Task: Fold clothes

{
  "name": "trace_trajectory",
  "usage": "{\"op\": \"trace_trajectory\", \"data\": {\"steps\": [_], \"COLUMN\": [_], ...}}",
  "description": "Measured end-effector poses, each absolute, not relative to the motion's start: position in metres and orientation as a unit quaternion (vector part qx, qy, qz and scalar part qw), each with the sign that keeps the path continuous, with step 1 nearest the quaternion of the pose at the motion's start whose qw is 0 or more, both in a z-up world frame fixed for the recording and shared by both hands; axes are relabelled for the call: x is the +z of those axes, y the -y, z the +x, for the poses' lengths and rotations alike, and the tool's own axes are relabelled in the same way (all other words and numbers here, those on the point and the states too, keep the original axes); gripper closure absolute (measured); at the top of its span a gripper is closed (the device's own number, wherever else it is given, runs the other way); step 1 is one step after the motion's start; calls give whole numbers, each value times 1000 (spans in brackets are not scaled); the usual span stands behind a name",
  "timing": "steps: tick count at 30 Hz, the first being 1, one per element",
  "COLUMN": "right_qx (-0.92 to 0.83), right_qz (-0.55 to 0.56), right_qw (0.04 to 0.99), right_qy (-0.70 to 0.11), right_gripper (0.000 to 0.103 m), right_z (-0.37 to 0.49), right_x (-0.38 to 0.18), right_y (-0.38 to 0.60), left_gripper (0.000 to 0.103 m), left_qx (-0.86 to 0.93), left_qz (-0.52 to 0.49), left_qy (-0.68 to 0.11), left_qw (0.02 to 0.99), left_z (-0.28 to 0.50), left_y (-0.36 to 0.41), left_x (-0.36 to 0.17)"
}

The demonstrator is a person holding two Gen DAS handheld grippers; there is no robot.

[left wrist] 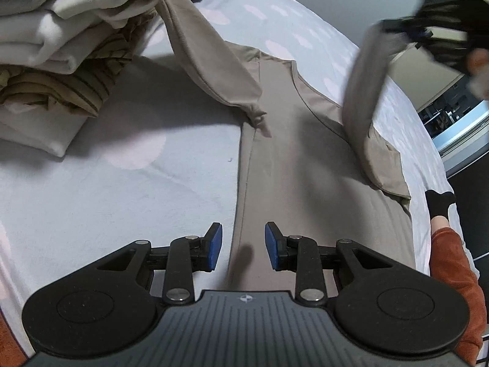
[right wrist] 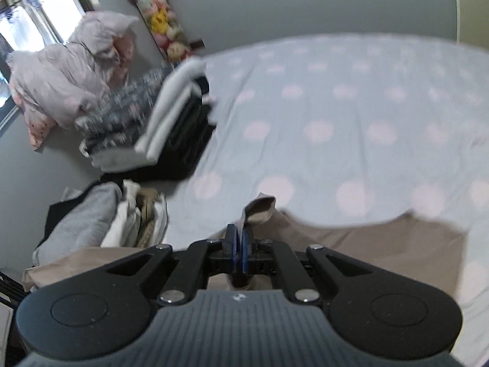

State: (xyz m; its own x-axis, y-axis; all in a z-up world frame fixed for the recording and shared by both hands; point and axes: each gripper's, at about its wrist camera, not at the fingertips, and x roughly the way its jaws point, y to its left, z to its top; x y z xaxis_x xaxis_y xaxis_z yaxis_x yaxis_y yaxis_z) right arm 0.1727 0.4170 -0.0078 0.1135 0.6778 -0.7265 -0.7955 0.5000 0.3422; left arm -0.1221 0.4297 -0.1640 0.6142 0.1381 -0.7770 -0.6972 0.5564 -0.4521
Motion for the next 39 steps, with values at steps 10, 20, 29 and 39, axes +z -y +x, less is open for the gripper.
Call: {"op": "trace_trajectory", "data": {"steps": [10,20,29,39], "right_qx": [499,492,367,313], "right_qz": [-79,-57,-16,4], "right_qw": [694,709,801,820], "right_qy": [-513,-502,-473,-480], "right_gripper": [93,83,82,73], "right_z": [143,189,319,394], "right_x": [-106,-93,-94,-143], "right_y": [-480,-418,-273,-232], "left_gripper": [68,68,68,68], "left_qx": [278,278,307,331], "left_qz": [-390,-363,-354,-341], "left_qy": [-353,-345,-320,-338], "left_qw": [804,820,823,812], "left_z": [-125,-115,-114,-98], "left_y": [-438,-426,-429,-433], "left_x": [-164,-162,-164,-179]}}
